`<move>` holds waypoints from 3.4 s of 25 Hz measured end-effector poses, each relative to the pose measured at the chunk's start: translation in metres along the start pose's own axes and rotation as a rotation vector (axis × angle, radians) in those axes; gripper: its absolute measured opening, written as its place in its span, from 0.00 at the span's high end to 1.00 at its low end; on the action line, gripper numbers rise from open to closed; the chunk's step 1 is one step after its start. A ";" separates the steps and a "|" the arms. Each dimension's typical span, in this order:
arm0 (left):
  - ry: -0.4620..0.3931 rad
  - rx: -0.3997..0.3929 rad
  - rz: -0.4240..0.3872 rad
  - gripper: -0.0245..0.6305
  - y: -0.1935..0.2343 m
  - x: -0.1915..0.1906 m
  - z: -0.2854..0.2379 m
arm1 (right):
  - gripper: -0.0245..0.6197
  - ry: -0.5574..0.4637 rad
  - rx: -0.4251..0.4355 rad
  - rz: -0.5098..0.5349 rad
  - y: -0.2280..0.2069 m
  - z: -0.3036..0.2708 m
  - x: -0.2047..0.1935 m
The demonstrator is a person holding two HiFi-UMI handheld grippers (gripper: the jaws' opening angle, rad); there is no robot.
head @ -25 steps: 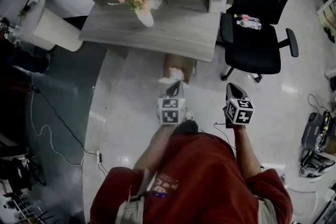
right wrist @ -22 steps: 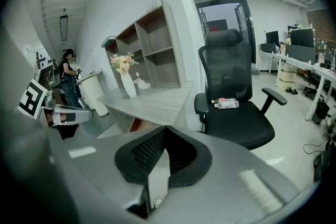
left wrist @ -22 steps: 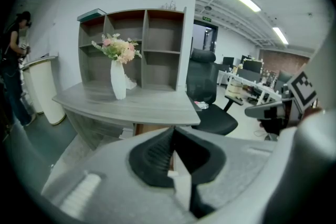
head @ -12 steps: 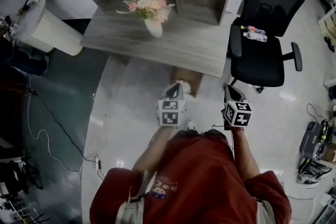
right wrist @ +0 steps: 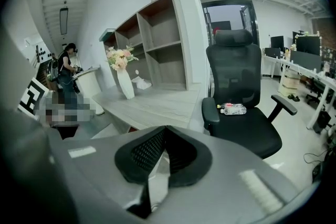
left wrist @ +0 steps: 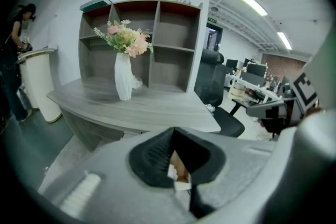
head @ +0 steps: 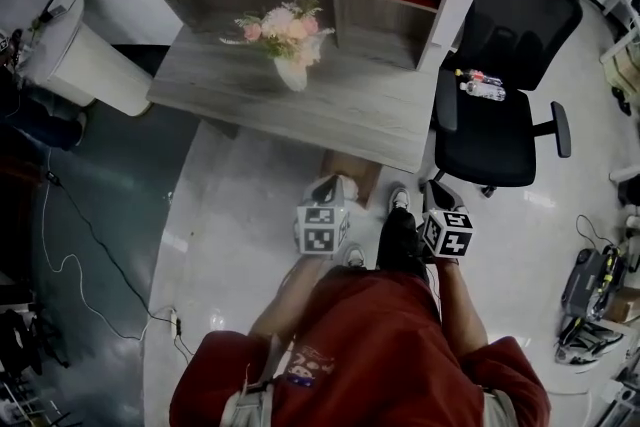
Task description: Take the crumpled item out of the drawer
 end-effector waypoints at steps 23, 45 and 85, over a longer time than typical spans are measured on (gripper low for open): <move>0.109 0.062 0.067 0.96 0.007 -0.039 -0.054 | 0.96 0.140 0.104 0.037 -0.014 -0.057 -0.028; 0.263 0.072 0.139 0.96 0.044 -0.132 -0.142 | 0.96 0.306 0.228 0.088 0.001 -0.140 -0.093; 0.505 0.131 0.217 0.89 0.073 -0.228 -0.241 | 0.96 0.408 0.249 0.063 -0.019 -0.182 -0.138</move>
Point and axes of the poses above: the fingertips, and each gripper's own axes: z backward along the fingers, y to its left, x out of its top, the point moved 2 cm from there along z, backward along the fingers, and after that the axes turned 3 degrees about -z, right-handed, at the moved point
